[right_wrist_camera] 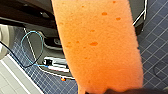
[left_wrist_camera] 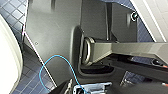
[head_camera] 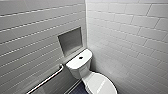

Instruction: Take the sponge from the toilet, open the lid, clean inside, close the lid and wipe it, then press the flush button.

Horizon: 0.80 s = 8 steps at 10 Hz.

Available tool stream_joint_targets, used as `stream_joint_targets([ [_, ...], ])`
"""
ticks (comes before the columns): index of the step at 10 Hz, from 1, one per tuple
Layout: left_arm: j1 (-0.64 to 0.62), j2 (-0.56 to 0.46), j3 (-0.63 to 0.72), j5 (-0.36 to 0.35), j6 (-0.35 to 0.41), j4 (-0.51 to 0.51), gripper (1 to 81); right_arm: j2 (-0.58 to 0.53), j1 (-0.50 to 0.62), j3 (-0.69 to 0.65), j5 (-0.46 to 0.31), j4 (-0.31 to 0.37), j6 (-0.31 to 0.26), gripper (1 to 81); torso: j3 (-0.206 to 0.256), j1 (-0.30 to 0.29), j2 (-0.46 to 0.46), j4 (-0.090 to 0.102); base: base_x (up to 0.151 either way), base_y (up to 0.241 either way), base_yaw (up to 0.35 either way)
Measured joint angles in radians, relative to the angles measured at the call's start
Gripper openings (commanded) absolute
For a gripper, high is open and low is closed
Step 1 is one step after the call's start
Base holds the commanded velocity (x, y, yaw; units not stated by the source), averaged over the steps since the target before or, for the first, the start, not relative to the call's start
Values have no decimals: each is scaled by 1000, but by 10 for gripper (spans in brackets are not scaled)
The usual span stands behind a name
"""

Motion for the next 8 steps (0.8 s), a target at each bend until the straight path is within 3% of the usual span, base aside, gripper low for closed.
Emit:
stream_joint_targets([
  [3,9,0,-2,3,0,0,811,1,-2,0,-2,-2,0,10,43,-25,103,0,0,0,0],
  [5,-8,0,-2,-3,0,0,811,0,14,0,4,-3,0,10,46,-31,176,0,0,0,0],
  [8,-11,3,-2,-5,0,0,811,0,24,0,6,-3,0,10,48,-33,213,0,0,0,0],
])
